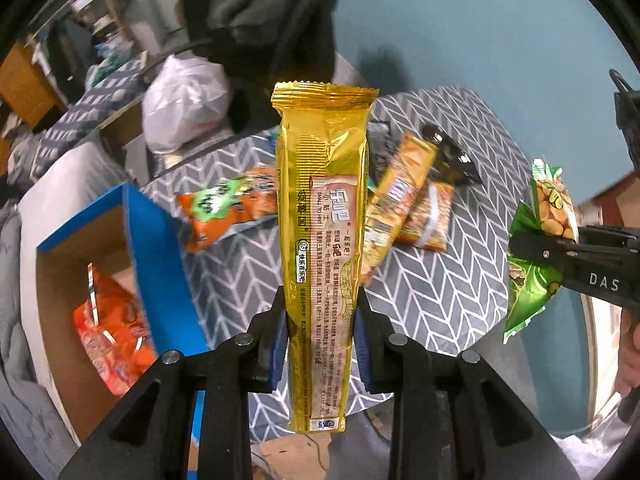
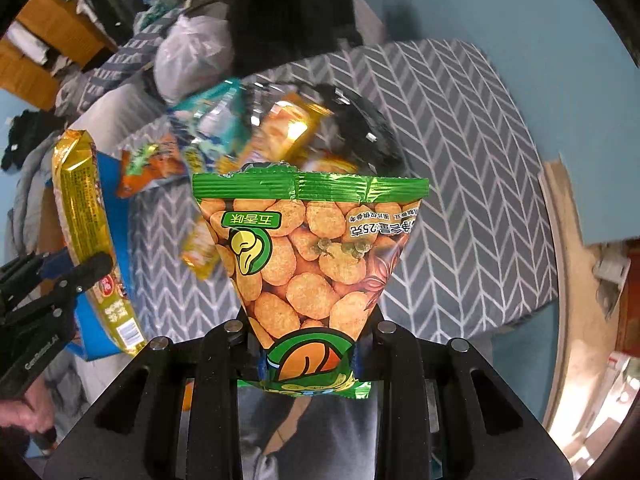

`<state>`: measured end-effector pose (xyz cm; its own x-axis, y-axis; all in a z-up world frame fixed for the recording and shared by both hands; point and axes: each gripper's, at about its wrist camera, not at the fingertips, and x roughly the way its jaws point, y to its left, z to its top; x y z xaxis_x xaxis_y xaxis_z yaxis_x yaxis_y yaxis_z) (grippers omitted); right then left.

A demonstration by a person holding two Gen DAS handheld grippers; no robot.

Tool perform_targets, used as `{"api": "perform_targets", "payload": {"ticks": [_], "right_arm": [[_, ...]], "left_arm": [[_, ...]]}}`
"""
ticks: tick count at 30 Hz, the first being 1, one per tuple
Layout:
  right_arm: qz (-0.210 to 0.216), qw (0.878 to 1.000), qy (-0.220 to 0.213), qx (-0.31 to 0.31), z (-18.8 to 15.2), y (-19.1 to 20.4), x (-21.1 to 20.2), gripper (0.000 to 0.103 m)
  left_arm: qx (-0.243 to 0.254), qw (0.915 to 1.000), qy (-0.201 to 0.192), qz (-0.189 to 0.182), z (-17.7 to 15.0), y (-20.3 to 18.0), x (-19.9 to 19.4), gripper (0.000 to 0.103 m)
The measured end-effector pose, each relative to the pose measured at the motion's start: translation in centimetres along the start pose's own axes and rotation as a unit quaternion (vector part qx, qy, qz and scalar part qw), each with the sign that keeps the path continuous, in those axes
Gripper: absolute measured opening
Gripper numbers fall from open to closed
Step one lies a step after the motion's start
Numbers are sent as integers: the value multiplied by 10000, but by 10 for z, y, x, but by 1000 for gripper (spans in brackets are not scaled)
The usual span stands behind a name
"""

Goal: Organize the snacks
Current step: 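Carry the peanut bag and wafer bar into the box and release both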

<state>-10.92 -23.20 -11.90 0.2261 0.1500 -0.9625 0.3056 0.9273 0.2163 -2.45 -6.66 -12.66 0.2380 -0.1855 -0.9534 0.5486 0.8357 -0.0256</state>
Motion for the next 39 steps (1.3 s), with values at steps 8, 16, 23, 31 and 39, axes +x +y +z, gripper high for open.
{"api": "perform_targets", "payload": {"ticks": [8, 16, 23, 31, 39], "right_arm": [[266, 9986, -111, -454, 23, 46, -5, 27], [560, 9927, -148, -1055, 40, 102, -4, 27], [795, 9834, -114, -1628, 51, 153, 2, 27], [1049, 9697, -52, -2206, 62, 212, 10, 27], [1254, 9528, 30, -2765, 65, 273, 25, 27]], "left_arm": [[-607, 9979, -146, 194, -6, 44, -21, 29], [-1308, 9900, -269, 451, -19, 93, -41, 29], [-1904, 9786, -397, 673, -36, 138, -57, 29], [-2413, 9646, -486, 945, -55, 180, -68, 29], [-2795, 9518, -471, 1168, -72, 218, -70, 29]]}}
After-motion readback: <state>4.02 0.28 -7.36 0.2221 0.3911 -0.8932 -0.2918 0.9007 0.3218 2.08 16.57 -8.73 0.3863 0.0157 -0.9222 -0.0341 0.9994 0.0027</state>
